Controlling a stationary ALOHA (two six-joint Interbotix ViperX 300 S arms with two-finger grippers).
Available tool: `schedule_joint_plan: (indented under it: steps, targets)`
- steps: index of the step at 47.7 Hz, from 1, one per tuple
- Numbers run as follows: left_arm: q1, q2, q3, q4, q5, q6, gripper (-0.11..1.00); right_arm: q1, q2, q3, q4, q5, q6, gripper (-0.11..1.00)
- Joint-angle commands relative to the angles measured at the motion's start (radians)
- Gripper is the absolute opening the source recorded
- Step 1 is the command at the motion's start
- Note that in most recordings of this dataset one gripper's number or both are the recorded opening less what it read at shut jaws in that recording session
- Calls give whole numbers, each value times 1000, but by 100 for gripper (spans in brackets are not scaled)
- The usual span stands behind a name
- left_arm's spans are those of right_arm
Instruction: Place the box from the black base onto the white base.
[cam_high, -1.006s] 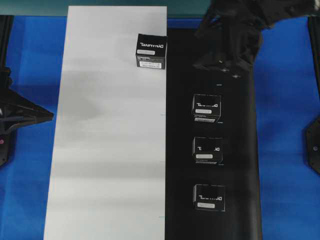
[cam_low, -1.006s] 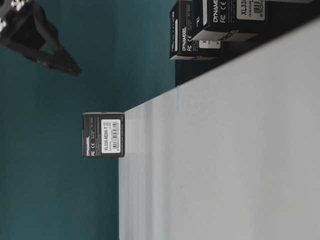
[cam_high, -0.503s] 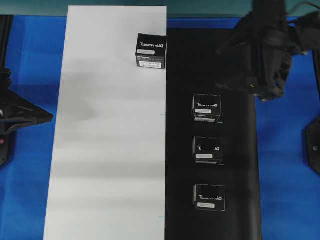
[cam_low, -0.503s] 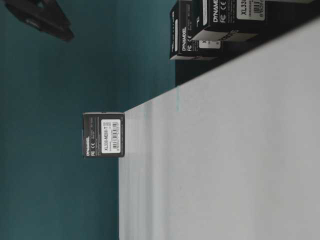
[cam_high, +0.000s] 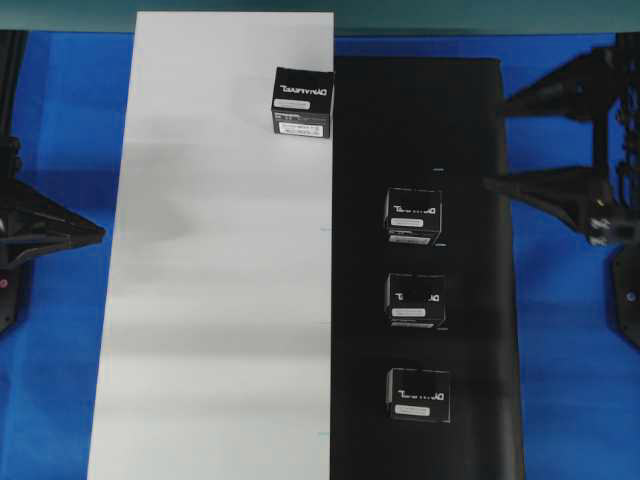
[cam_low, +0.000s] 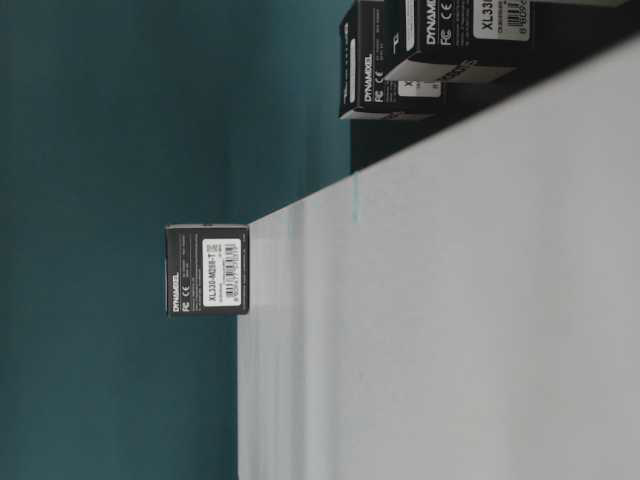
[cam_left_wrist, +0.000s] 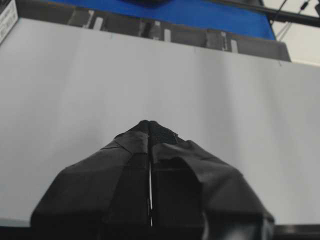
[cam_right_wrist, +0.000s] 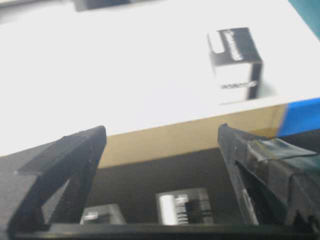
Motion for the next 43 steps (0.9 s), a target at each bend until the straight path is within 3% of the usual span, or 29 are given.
schedule_joint_plan:
  steps: [1, 8, 43]
  targets:
    - [3, 3, -15, 2, -5, -2, -5, 44, -5, 26, 3, -28, 11, 99]
    - [3, 5, -15, 3, -3, -2, -5, 118, 0, 78, 3, -46, 11, 99]
    - [3, -5, -17, 3, -6, 5, -5, 120, -55, 158, -14, -87, 6, 99]
